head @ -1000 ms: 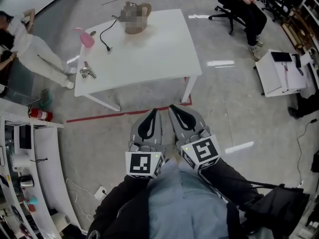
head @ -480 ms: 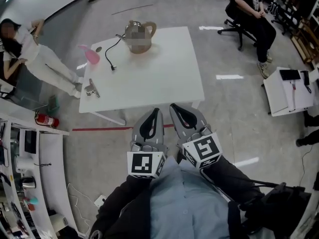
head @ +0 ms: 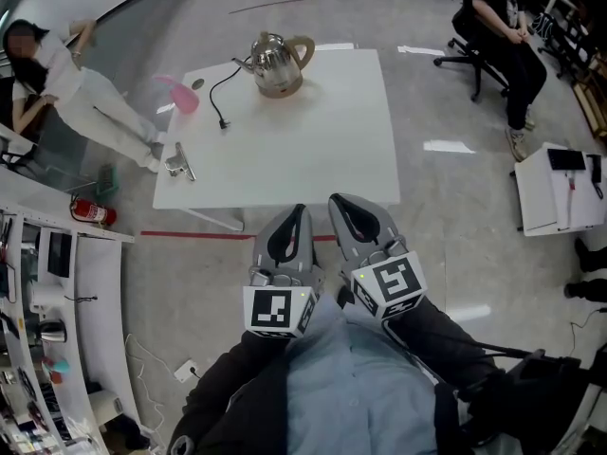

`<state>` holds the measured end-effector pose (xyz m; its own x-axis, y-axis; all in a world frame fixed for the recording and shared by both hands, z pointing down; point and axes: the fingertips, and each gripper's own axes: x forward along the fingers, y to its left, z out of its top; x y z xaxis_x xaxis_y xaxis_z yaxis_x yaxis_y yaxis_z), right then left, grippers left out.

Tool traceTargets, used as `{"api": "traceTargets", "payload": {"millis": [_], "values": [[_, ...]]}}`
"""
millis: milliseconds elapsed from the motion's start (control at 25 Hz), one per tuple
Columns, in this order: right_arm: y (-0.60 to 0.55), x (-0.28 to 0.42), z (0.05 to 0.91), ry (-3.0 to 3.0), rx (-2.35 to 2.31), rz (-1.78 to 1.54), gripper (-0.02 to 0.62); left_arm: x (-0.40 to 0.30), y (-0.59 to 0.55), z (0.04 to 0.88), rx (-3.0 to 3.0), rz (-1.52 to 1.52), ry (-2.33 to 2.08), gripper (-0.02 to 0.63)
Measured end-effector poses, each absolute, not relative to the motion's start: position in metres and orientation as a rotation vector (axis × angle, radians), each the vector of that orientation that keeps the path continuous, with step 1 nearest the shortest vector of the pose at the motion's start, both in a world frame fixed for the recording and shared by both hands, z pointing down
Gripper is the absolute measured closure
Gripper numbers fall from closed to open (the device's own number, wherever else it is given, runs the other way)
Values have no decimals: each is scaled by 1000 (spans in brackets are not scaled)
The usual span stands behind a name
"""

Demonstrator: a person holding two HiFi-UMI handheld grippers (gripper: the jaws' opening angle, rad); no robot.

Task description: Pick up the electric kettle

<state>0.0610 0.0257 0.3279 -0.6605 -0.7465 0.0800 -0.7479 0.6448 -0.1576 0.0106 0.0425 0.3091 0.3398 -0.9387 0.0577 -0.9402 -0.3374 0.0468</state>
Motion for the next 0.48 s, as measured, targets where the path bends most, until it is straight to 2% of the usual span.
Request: {"api": "traceTargets", "payload": {"millis": [480], "values": [[-35,52,353,-2765,1341,340,569,-5,-22,329,2485,30,-1700,604]]}}
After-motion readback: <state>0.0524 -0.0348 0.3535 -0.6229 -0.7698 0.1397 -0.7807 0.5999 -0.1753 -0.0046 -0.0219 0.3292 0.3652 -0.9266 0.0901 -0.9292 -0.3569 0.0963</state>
